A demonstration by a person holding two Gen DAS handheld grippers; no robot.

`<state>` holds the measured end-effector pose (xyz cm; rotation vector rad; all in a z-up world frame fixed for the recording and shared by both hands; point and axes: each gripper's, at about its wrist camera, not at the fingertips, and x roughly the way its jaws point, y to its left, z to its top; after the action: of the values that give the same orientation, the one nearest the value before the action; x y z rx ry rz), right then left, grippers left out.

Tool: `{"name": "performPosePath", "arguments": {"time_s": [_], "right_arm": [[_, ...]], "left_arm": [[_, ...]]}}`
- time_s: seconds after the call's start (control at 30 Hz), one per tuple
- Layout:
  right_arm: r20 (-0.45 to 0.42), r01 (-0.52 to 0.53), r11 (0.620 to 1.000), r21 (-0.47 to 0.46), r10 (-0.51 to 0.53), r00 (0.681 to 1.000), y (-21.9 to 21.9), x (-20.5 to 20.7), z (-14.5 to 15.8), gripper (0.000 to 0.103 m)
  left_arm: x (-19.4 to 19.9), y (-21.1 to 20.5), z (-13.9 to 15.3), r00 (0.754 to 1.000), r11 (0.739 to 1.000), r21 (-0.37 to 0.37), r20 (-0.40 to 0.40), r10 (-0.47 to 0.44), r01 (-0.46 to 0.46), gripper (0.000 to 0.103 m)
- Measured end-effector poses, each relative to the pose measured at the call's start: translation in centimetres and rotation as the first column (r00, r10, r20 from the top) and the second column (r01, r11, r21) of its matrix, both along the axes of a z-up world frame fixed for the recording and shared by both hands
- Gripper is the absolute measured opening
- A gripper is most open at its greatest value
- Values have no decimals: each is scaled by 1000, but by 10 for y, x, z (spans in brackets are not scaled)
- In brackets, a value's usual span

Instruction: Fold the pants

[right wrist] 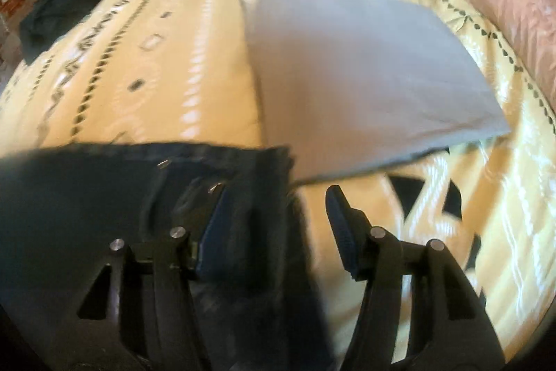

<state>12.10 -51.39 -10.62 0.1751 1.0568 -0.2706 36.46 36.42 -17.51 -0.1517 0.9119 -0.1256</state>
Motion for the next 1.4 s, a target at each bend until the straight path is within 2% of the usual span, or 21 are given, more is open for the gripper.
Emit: {"name": "performPosePath", "arguments": {"time_s": [0.17,0.27,0.33,0.37,0.4,0.53,0.63,0.7,0.9,1.0,1.1,1.2,1.23,1.3,1.33,1.4], "right_arm": [[-40,-71,996,58,73,997,-5,29,-24,57],[-66,-107,994,17,108,992,-2,42,-35,57],[-49,-114,993,16,115,992,-3,48,-34,37],[-37,-124,990,63,126,991,-3,50,-32,11],[-35,-114,992,53,116,993,-3,50,-29,4],[97,-122,987,100,113,989,-2,25,9,3],[187,-131,978,162,100,977,-7,-8,40,3],[226,-153,971,184,110,968,-2,-36,58,3],[303,-213,955,205,145,942,28,-116,93,3],[284,-221,954,201,159,945,35,-155,94,3],[220,-210,955,210,164,962,36,-190,78,3],[126,-191,956,221,166,978,35,-213,51,3],[84,-179,960,215,164,983,37,-220,36,3],[2,-166,963,214,170,985,40,-227,8,3],[-15,-164,963,216,171,985,43,-230,0,3],[-40,-149,966,210,161,986,46,-231,-11,3]], "left_arm": [[3,-2,-2,1000,1000,19,-10,2,-2,17],[5,-6,-2,1000,999,38,-14,6,-6,17],[5,-9,0,1000,998,56,-14,11,-10,17],[4,-10,1,1000,998,63,-12,14,-13,17],[3,-11,4,1000,998,66,-6,20,-19,17],[-18,-7,41,993,999,17,106,47,-49,17],[-56,-2,84,975,998,-47,219,41,-32,17],[-76,1,101,965,997,-70,258,38,-21,17],[-157,10,144,935,994,-111,352,45,-6,17],[-205,25,151,925,991,-129,373,71,-24,17],[-253,50,137,936,987,-149,335,106,-59,17],[-290,67,107,955,983,-156,264,134,-95,17],[-303,71,87,968,986,-127,210,137,-112,17],[-314,78,59,979,983,-112,128,159,-145,18],[-321,82,40,982,980,-115,77,170,-161,18],[-329,87,22,981,975,-117,34,192,-187,19]]}}
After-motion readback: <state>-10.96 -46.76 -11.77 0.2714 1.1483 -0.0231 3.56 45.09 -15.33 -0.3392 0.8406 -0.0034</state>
